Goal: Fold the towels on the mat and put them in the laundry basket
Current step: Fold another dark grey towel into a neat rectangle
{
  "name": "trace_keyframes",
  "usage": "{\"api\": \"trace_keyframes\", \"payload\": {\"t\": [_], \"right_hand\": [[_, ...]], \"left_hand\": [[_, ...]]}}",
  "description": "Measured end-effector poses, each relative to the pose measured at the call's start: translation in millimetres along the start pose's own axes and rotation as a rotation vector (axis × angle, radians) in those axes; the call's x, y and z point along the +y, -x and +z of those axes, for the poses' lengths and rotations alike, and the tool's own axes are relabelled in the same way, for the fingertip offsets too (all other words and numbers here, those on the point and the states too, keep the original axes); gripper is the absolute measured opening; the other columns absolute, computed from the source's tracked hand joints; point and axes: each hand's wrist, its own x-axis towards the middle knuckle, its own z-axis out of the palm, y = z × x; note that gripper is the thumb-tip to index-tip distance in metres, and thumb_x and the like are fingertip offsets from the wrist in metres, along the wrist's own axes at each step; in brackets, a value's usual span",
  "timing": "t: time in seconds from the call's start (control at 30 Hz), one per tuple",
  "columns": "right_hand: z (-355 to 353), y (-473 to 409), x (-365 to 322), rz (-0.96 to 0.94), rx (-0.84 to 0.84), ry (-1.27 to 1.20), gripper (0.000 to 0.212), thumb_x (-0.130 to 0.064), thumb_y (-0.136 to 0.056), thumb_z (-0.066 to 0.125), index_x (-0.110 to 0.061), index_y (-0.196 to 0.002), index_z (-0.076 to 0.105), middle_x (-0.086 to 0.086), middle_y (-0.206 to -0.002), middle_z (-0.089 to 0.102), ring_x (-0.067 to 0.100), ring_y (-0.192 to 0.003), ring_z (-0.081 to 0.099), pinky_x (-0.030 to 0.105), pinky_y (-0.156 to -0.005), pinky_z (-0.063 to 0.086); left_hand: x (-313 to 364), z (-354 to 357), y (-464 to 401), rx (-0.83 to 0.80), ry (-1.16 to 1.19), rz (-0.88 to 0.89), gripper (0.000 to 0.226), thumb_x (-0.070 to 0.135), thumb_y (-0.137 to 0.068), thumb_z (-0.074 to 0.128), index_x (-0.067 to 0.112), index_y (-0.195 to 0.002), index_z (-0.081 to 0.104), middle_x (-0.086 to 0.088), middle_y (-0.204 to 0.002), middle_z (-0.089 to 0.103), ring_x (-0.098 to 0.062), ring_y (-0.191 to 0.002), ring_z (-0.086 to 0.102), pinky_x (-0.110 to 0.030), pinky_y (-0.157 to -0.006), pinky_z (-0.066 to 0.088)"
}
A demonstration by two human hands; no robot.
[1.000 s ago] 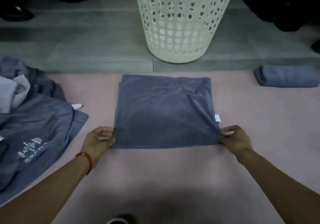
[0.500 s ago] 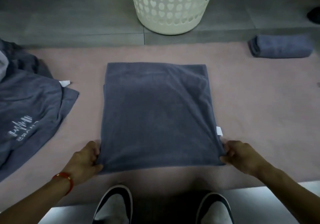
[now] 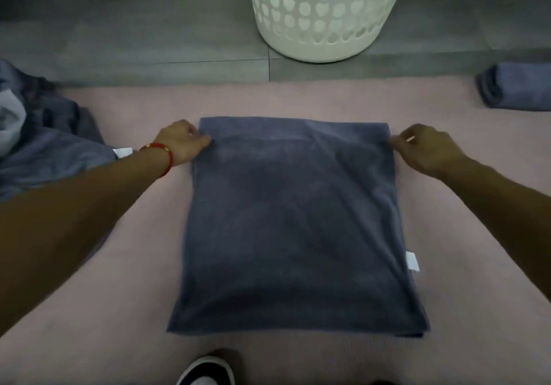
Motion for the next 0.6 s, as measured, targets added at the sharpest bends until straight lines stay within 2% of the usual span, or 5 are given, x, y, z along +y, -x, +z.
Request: {"api": "trace_keyframes", "payload": {"t": [0.17, 0.33, 0.43, 0.5, 0.6], "right_hand": [[11.6, -47.1, -18.5, -0.061, 0.084, -0.148, 0.04, -0.033, -0.106, 0.046, -0.021, -0.144, 0.047, 0.023, -0.13, 0.061, 0.043, -0.117, 0.059, 0.041, -0.101, 0.046], [14.6, -53.9, -27.0, -0.091, 0.271, -0.365, 0.023, -0.026, -0.096, 0.063, -0.012, -0.105, 0.078, 0.007, -0.105, 0.076, 0.02, -0.098, 0.068, 0.025, -0.086, 0.05], [7.8, -38.2, -26.4, -0.22, 0.41, -0.711, 0.013, -0.016, -0.091, 0.07, -0.02, -0.101, 0.078, -0.012, -0.091, 0.075, 0.001, -0.083, 0.068, 0.016, -0.083, 0.054], [11.4, -29.8, -18.6, -0.252, 0.329, -0.799, 0.016, -0.007, -0.089, 0.069, -0.017, -0.101, 0.075, -0.01, -0.077, 0.07, 0.001, -0.068, 0.063, 0.015, -0.073, 0.053], [21.6, -28.2, -6.6, -0.118, 0.077, -0.746, 0.012, -0.005, -0.094, 0.06, -0.008, -0.101, 0.07, 0.008, -0.072, 0.067, 0.022, -0.066, 0.063, 0.03, -0.061, 0.058]], "left_hand": [[12.8, 7.3, -51.3, -0.014, 0.273, -0.203, 0.067, 0.058, -0.082, 0.063, 0.0, -0.114, 0.064, -0.018, -0.107, 0.069, -0.037, -0.093, 0.068, -0.05, -0.086, 0.059], [20.7, 7.5, -51.4, 0.098, 0.649, -0.223, 0.016, 0.024, -0.091, 0.07, 0.008, -0.09, 0.067, -0.01, -0.092, 0.066, -0.024, -0.075, 0.062, -0.035, -0.061, 0.054], [2.4, -0.7, -40.2, 0.223, 0.801, -0.061, 0.014, 0.019, -0.086, 0.072, 0.018, -0.073, 0.069, -0.001, -0.079, 0.068, -0.021, -0.08, 0.065, -0.032, -0.071, 0.057], [-18.6, -0.1, -31.6, 0.217, 0.769, 0.006, 0.018, 0.014, -0.087, 0.072, 0.017, -0.069, 0.072, 0.004, -0.067, 0.069, -0.02, -0.077, 0.064, -0.034, -0.078, 0.058], [-38.7, 7.5, -26.7, 0.106, 0.52, -0.057, 0.01, 0.016, -0.083, 0.078, 0.013, -0.074, 0.076, -0.005, -0.067, 0.069, -0.024, -0.073, 0.062, -0.044, -0.085, 0.06]]}}
